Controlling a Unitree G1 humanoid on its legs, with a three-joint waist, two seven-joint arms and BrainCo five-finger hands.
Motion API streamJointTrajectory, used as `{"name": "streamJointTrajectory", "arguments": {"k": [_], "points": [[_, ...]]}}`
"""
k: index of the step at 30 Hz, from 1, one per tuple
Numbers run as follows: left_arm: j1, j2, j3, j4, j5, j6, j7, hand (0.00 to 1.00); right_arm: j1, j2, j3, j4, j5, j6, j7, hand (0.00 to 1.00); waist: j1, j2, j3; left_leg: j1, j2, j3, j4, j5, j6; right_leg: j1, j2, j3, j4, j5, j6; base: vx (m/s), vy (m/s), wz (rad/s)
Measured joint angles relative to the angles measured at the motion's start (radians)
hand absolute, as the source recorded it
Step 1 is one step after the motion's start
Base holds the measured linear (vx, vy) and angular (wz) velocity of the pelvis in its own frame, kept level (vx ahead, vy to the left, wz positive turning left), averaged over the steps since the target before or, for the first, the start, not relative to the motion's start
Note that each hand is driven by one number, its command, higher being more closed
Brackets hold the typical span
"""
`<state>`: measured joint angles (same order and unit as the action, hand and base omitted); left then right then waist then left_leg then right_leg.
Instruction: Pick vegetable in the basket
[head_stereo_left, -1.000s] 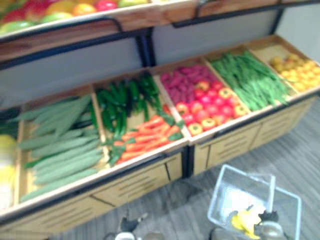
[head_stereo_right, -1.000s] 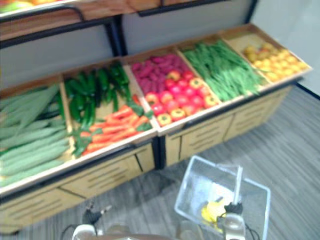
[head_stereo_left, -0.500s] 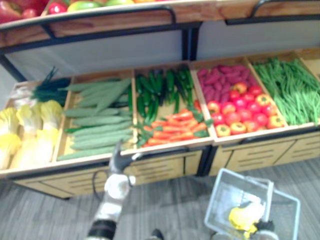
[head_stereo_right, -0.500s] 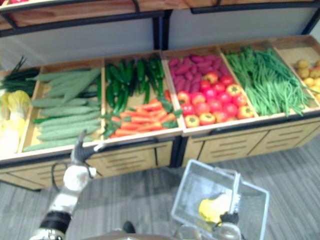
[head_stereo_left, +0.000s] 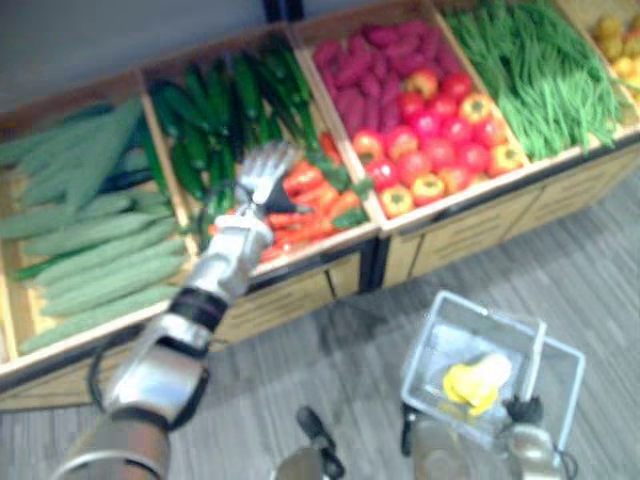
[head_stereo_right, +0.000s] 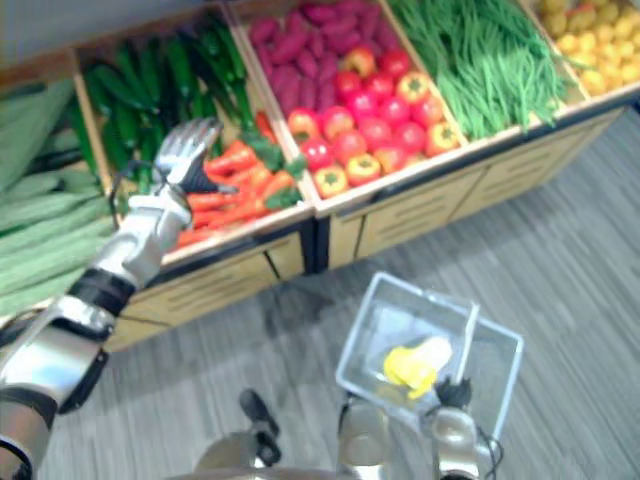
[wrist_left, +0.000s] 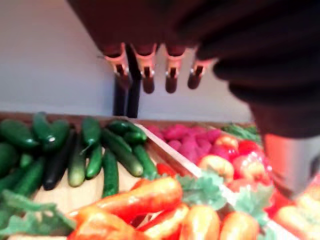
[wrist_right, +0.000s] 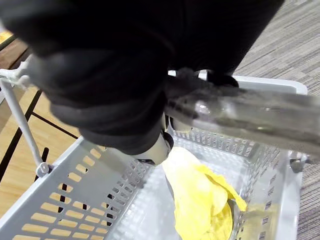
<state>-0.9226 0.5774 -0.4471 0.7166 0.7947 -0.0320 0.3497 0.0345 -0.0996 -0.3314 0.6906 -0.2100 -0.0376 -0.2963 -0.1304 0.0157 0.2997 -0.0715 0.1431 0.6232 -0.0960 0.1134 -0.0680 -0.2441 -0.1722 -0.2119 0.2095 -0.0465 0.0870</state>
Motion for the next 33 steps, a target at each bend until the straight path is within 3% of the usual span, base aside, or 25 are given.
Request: {"name": "streamJointTrajectory", "arguments": {"k": [9, 16, 17, 23, 33], "points": [[-0.23, 0.098, -0.022, 0.172, 0.016, 0.037, -0.01, 0.0, -0.026, 0.0, 0.049, -0.109, 0.072, -0.038, -0.028, 1.0, -0.025, 0.012, 0.141, -0.069, 0.006, 0.03, 0.0, 0.013, 0.007, -0.096, 0.013, 0.035, 0.007, 0.018, -0.015, 0.03, -0.01, -0.09], [-0.262, 0.105, -0.013, 0.237, 0.015, 0.064, -0.044, 0.0, -0.043, 0.001, 0.112, -0.149, 0.097, -0.063, -0.054, 1.0, -0.031, 0.014, 0.169, -0.108, 0.001, 0.059, 0.001, 0.013, 0.007, -0.164, 0.014, 0.084, 0.03, 0.018, -0.015, 0.07, 0.002, -0.09], [-0.261, 0.105, -0.006, 0.241, 0.016, 0.066, -0.046, 1.0, -0.043, 0.001, 0.117, -0.154, 0.102, -0.064, -0.054, 1.0, -0.031, 0.014, 0.169, -0.115, 0.001, 0.062, 0.001, 0.013, 0.007, -0.174, 0.014, 0.086, 0.032, 0.018, -0.015, 0.06, -0.007, -0.05], [-0.307, 0.112, 0.023, 0.224, 0.055, 0.067, -0.045, 1.0, -0.043, -0.004, 0.148, -0.205, 0.105, -0.075, -0.061, 1.0, -0.015, 0.013, 0.189, -0.151, 0.009, 0.083, 0.001, 0.015, 0.01, -0.226, 0.014, 0.103, 0.047, 0.017, -0.014, 0.05, -0.018, -0.06], [-0.349, 0.135, 0.013, 0.176, 0.171, 0.065, -0.063, 1.0, -0.02, -0.002, 0.192, -0.311, 0.114, -0.075, -0.042, 1.0, -0.012, 0.011, 0.195, -0.175, 0.02, 0.139, 0.001, 0.014, 0.007, -0.259, 0.015, 0.111, 0.045, 0.02, -0.012, 0.06, -0.007, -0.04]]}}
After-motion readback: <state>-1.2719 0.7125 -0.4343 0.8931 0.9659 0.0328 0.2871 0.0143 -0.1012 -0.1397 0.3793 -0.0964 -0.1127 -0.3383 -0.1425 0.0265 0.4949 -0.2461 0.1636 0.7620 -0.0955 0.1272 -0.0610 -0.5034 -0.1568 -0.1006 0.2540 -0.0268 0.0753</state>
